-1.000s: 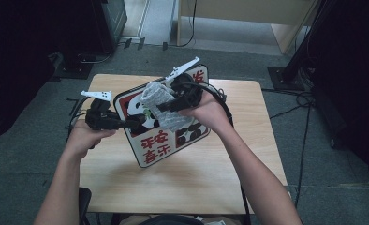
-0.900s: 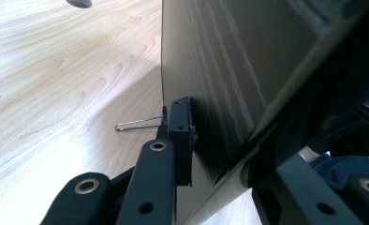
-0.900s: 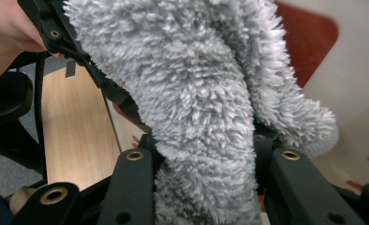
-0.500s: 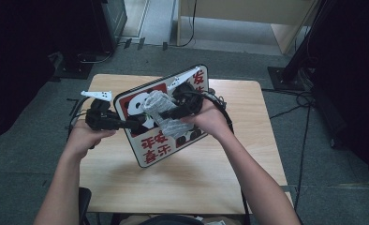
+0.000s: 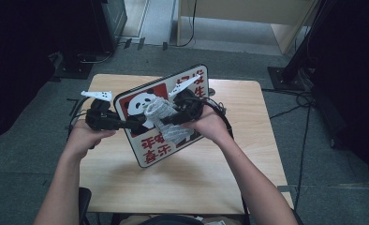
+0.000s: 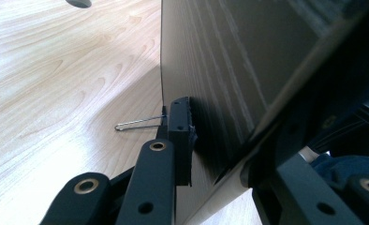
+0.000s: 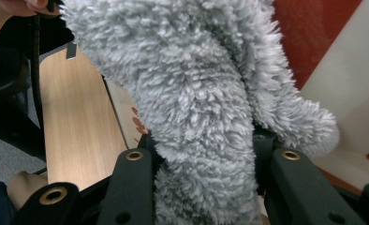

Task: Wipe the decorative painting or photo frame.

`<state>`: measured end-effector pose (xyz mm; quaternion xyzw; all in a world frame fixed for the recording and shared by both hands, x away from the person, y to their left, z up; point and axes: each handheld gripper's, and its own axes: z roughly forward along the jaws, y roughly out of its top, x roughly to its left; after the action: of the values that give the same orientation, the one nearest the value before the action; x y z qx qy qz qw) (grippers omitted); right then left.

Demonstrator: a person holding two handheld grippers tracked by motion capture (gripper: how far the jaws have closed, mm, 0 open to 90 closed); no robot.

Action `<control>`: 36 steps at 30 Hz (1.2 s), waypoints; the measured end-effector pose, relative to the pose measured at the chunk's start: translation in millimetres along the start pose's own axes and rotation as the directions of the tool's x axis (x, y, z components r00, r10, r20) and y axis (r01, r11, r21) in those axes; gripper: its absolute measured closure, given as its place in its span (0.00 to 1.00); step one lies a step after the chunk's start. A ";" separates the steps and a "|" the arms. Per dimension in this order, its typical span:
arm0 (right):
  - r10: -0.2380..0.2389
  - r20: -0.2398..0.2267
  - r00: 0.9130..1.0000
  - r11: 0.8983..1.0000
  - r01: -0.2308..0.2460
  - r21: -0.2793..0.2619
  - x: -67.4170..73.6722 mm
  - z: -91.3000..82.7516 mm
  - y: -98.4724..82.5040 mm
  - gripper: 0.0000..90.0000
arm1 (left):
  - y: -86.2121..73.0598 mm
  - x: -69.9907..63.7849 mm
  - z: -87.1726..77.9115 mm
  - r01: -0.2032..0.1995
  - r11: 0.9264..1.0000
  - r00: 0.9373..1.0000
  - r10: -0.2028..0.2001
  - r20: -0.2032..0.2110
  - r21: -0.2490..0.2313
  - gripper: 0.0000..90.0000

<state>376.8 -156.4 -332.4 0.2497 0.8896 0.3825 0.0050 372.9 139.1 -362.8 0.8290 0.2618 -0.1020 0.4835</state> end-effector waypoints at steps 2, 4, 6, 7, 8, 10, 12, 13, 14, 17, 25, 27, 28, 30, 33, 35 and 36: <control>0.008 -0.008 1.000 1.000 -0.008 0.004 -0.1 2.4 -3.6 0.72 | 0.0 0.1 -0.1 -0.001 1.000 1.000 0.001 0.000 0.001 0.84; 0.007 -0.009 1.000 1.000 -0.007 0.004 -0.3 3.6 -4.9 0.72 | -0.1 0.1 -0.2 -0.002 1.000 1.000 0.002 0.000 0.003 0.84; 0.013 -0.012 1.000 1.000 -0.013 0.006 -0.4 6.1 -8.8 0.72 | -0.1 0.1 -0.1 -0.001 1.000 1.000 0.001 0.000 0.002 0.84; 0.013 -0.012 1.000 1.000 -0.013 0.006 -0.4 6.1 -8.8 0.72 | -0.1 0.0 -0.1 0.000 1.000 1.000 0.000 0.000 0.002 0.84; 0.016 -0.015 1.000 1.000 -0.016 0.005 -0.6 7.1 -10.2 0.72 | 0.1 -0.1 -0.1 -0.001 1.000 1.000 0.001 -0.001 0.003 0.84; 0.025 -0.019 1.000 1.000 -0.025 0.000 -1.0 8.6 -13.4 0.72 | 0.2 -0.3 0.1 -0.003 1.000 1.000 0.003 -0.001 0.003 0.84; 0.027 -0.021 0.999 1.000 -0.027 0.003 -1.3 10.8 -16.6 0.72 | 0.2 -0.2 0.1 -0.003 1.000 1.000 0.003 0.000 0.003 0.84; 0.027 -0.023 0.999 1.000 -0.027 0.006 -1.5 11.7 -17.9 0.72 | 0.2 -0.1 0.1 -0.004 1.000 1.000 0.004 0.000 0.003 0.84; 0.027 -0.023 0.999 1.000 -0.027 0.010 -1.6 12.4 -18.9 0.72 | 0.2 0.0 0.0 -0.005 1.000 1.000 0.005 -0.001 0.003 0.84; 0.030 -0.023 0.999 0.999 -0.029 0.019 -1.4 16.1 -23.3 0.72 | 0.2 -0.1 0.1 -0.004 1.000 1.000 0.004 -0.001 0.003 0.84; 0.049 -0.033 0.998 0.998 -0.048 0.037 -1.5 26.3 -36.4 0.72 | 0.0 0.0 0.0 0.000 1.000 1.000 0.000 0.000 0.002 0.84; 0.055 -0.035 0.998 0.998 -0.053 0.040 -1.4 27.9 -38.5 0.72 | 0.0 -0.2 0.0 -0.001 1.000 1.000 0.001 -0.001 0.002 0.84; 0.051 -0.035 0.998 0.998 -0.050 0.039 -1.6 28.7 -39.6 0.72 | 0.0 -0.1 0.0 -0.004 1.000 1.000 0.004 -0.001 0.002 0.84; 0.056 -0.037 0.998 0.998 -0.055 0.040 -1.3 30.3 -41.8 0.72 | 0.0 0.0 0.0 -0.004 1.000 1.000 0.004 -0.001 0.002 0.84; 0.057 -0.038 0.998 0.998 -0.055 0.043 -1.5 32.9 -45.5 0.72 | -0.1 0.0 0.0 -0.004 1.000 1.000 0.004 -0.001 0.002 0.84; 0.060 -0.040 0.997 0.997 -0.058 0.044 -1.8 34.8 -48.2 0.72 | -0.1 0.0 0.0 -0.002 1.000 1.000 0.002 0.000 0.002 0.84; 0.065 -0.042 0.997 0.997 -0.063 0.049 -1.8 36.4 -50.6 0.72 | -0.1 -0.1 0.0 -0.001 1.000 1.000 0.001 0.000 0.002 0.84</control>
<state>363.3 -162.1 -393.0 0.2695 0.8900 0.3664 -0.0327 372.7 139.1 -362.8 0.8297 0.2612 -0.1018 0.4827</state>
